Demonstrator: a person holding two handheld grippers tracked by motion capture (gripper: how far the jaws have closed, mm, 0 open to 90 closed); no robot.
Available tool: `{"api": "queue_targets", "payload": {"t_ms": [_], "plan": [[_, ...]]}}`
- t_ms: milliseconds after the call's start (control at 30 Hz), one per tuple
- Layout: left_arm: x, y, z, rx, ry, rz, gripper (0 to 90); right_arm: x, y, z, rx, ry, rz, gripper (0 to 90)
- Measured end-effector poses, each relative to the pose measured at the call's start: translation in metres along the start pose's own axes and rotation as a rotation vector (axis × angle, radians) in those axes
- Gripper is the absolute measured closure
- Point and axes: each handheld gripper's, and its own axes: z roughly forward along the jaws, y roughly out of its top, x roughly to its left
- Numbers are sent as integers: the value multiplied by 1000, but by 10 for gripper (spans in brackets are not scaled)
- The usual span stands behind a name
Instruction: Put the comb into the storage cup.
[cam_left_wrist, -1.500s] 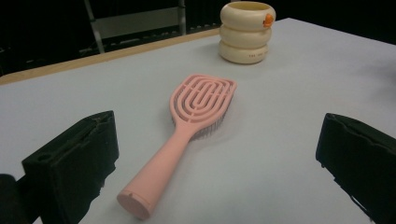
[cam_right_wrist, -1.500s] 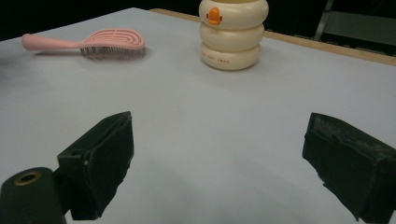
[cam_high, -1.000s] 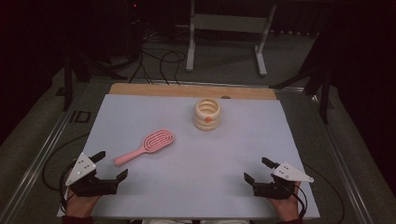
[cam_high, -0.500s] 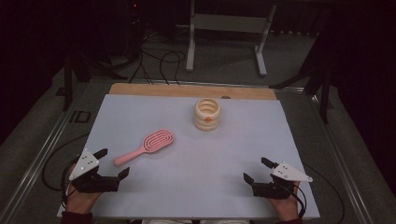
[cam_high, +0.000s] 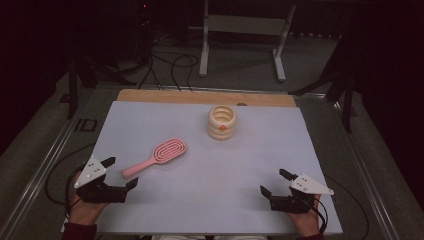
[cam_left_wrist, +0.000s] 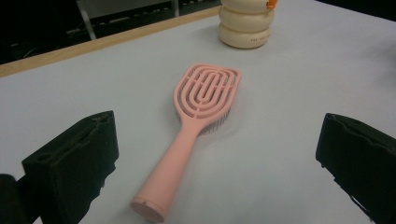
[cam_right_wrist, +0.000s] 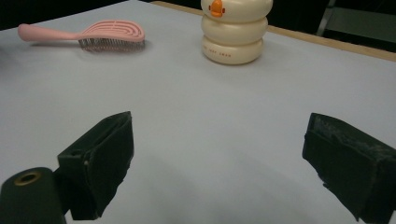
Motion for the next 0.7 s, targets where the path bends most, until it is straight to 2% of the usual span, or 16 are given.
{"api": "queue_targets", "payload": {"t_ms": [700], "plan": [[8, 5, 16, 66, -23, 39, 0, 0, -1, 1, 11, 1, -1, 91]]}}
